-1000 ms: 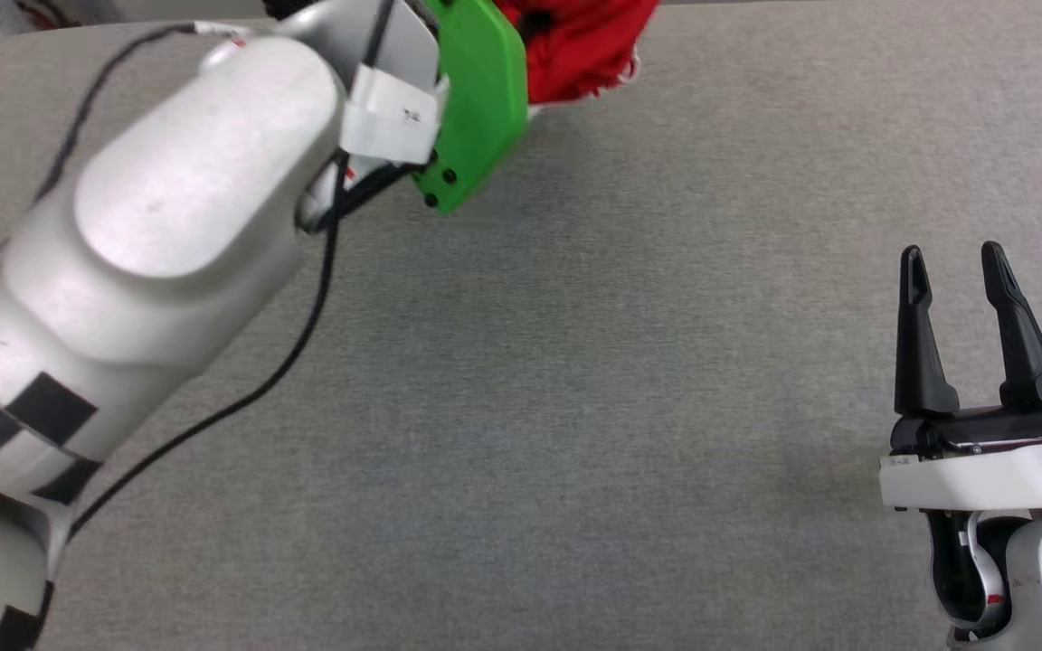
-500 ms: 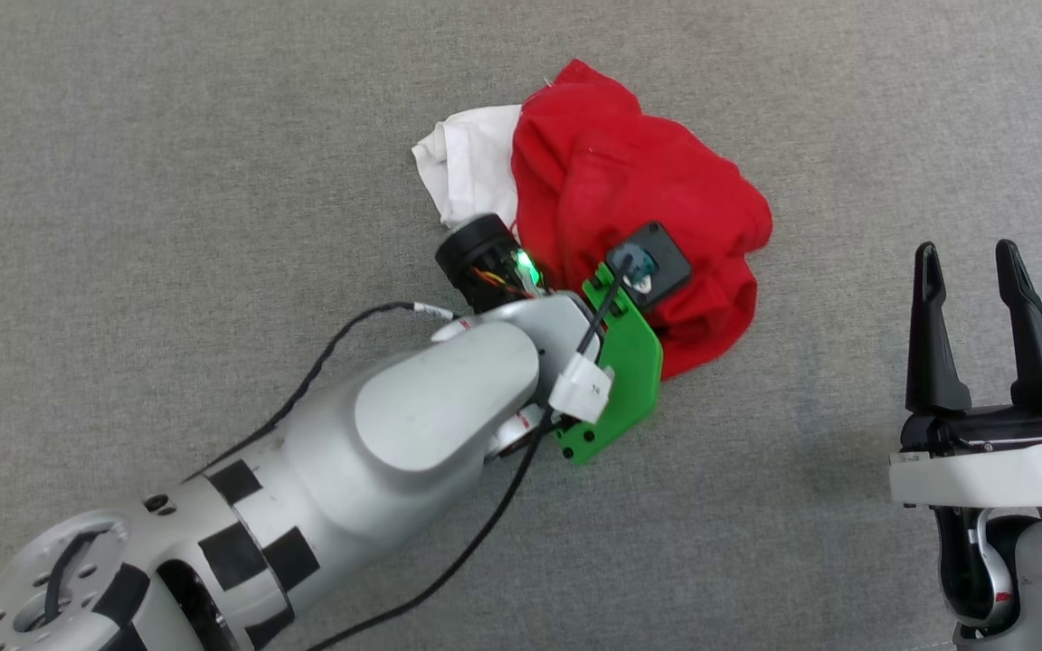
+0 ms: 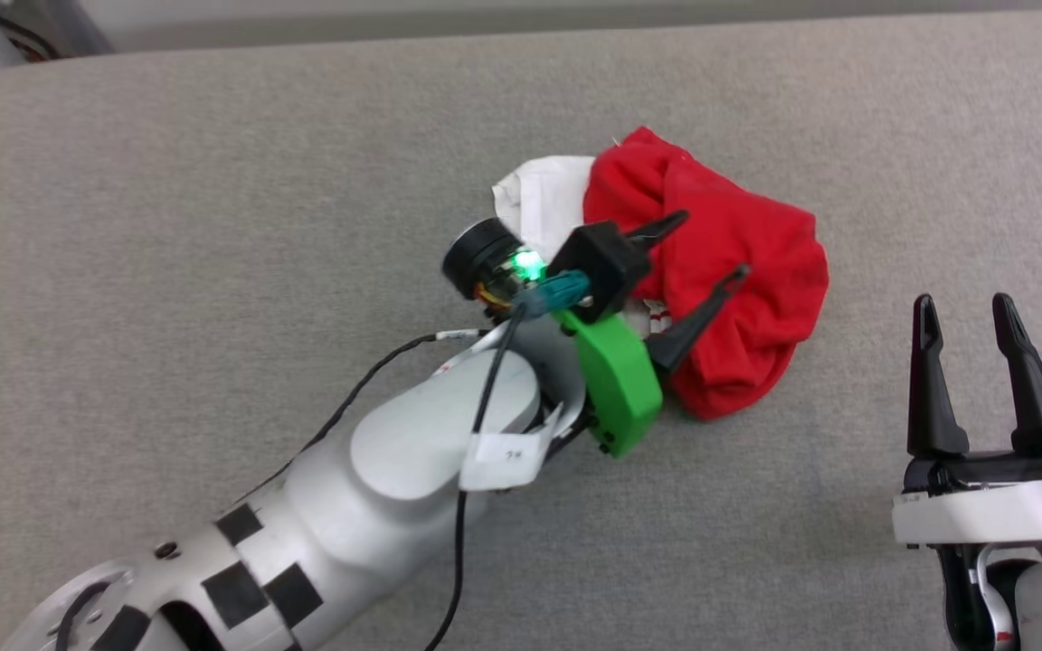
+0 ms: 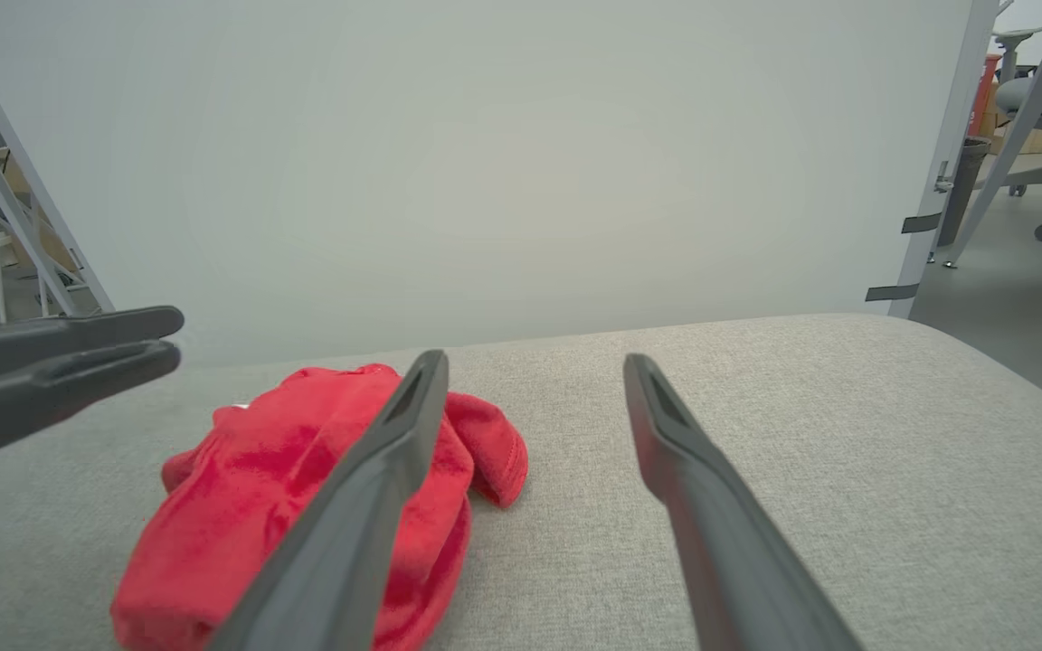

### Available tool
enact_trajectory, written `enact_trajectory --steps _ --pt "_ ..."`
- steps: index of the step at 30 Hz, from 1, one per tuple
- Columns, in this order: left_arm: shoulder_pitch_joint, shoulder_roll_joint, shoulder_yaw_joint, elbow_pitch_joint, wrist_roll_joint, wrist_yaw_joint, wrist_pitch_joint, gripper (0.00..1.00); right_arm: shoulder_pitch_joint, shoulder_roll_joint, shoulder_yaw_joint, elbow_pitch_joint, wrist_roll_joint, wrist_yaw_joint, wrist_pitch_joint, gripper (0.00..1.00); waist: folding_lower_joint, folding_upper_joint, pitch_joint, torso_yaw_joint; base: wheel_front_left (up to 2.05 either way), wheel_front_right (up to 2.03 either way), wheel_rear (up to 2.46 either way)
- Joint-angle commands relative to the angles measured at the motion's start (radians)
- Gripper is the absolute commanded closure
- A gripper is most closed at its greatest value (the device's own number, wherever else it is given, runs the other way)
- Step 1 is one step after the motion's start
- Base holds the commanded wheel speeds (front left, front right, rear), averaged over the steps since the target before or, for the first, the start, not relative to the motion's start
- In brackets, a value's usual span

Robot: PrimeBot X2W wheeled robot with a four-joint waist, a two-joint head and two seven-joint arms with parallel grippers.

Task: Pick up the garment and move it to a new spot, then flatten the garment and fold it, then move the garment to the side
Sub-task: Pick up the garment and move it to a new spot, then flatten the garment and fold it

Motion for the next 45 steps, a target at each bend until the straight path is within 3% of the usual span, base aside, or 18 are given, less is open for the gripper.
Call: enact_trajectory --steps 1,8,10,15,19,23,30,38,45 --pt "0.035 0.03 0.016 -0.013 0.019 0.035 -0.023 0.0 0.017 -0.001 -0.001 0.002 -0.009 -0.001 -0.005 0.0 0.0 -0.0001 -0.074 0.061 0.0 0.0 0.0" --pt "0.174 0.14 0.197 -0.125 0.088 0.237 -0.068 0.0 0.054 -0.001 -0.01 0.007 -0.027 -0.001 -0.005 0.0 0.0 -0.0001 -0.125 0.111 0.0 0.0 0.0" --pt "0.233 0.171 0.264 -0.176 0.132 0.274 -0.068 0.0 0.061 -0.001 -0.015 0.009 -0.03 -0.001 -0.005 0.0 0.0 -0.0001 -0.135 0.121 0.0 0.0 0.0" --pt "0.407 0.219 0.44 -0.273 0.208 0.332 -0.068 0.0 0.075 -0.001 -0.022 0.014 -0.039 -0.001 -0.005 0.0 0.0 -0.0001 -0.157 0.138 0.0 0.0 0.0" --pt "0.548 0.223 0.58 -0.335 0.273 0.359 -0.068 0.0 0.088 -0.001 -0.022 0.019 -0.041 -0.001 -0.005 0.0 0.0 -0.0001 -0.176 0.147 0.0 0.0 0.0" --pt "0.673 0.203 0.689 -0.385 0.344 0.35 -0.068 0.0 0.106 -0.001 -0.018 0.026 -0.038 -0.001 -0.005 0.0 0.0 -0.0001 -0.195 0.152 0.0 0.0 0.0" --pt "0.834 0.118 0.836 -0.443 0.432 0.272 -0.068 0.0 0.125 -0.001 -0.007 0.035 -0.04 -0.001 -0.005 0.0 0.0 -0.0001 -0.215 0.148 0.0 0.0 0.0" --pt "0.907 0.027 0.918 -0.409 0.517 0.167 -0.069 0.0 0.162 -0.001 0.0 0.055 -0.039 -0.001 -0.005 0.0 0.0 -0.0001 -0.235 0.15 0.0 0.0 0.0" --pt "0.924 -0.029 0.969 -0.372 0.573 0.113 -0.069 0.0 0.185 -0.001 0.003 0.08 -0.039 -0.001 -0.005 0.0 0.0 -0.0001 -0.247 0.148 0.0 0.0 0.0"
